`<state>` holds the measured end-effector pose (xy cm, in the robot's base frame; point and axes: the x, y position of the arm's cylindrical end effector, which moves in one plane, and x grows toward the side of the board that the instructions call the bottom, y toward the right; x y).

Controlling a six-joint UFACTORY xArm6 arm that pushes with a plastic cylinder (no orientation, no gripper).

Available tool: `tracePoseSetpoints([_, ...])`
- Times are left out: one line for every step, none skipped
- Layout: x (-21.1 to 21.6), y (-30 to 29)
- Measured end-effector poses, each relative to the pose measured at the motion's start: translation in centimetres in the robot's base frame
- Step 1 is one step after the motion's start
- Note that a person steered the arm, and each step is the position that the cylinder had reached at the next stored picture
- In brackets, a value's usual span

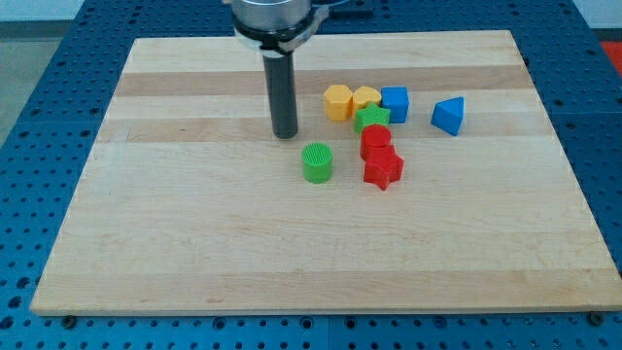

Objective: Place the green circle on the left side of red star

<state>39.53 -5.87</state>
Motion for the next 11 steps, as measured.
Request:
tracePoseSetpoints([1.5, -0.7])
tracePoseSetpoints([2.6, -0.5])
tracePoseSetpoints([3.5, 0.5])
tracePoseSetpoints([4.6, 1.8])
tracePoseSetpoints([5.0, 2.5])
tracePoseSetpoints([5.1, 3.5])
tracePoseSetpoints([5.1, 3.5])
tracePoseSetpoints([5.1, 3.5])
tracePoseSetpoints([5.1, 4.5])
tracePoseSetpoints([5.1, 5.5])
tracePoseSetpoints([5.0, 5.5])
